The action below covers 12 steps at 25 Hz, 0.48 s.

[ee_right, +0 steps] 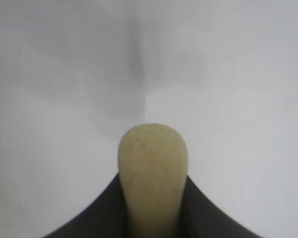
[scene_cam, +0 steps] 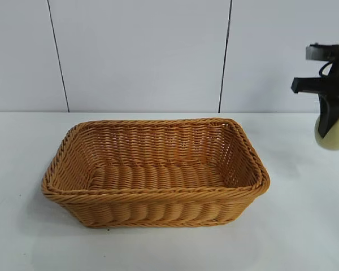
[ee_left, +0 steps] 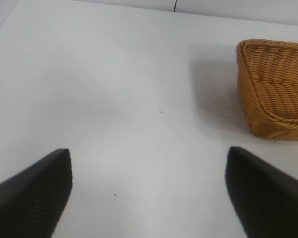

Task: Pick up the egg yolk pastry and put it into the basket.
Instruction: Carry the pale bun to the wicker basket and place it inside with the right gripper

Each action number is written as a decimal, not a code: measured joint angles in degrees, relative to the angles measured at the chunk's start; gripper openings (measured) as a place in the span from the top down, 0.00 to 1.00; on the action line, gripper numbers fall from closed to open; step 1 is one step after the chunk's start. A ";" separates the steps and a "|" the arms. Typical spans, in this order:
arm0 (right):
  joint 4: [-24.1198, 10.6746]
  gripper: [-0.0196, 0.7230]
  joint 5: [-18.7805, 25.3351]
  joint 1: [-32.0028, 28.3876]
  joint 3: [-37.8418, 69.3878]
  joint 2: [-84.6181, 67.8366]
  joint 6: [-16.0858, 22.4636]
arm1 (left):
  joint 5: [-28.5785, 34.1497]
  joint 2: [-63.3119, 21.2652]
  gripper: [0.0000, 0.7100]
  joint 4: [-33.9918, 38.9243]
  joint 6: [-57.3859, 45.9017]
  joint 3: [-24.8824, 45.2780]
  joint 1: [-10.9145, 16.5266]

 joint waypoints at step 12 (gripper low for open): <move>0.03 0.78 2.54 9.65 -1.23 -0.06 0.00 | 0.00 0.00 0.14 0.00 0.00 0.00 0.00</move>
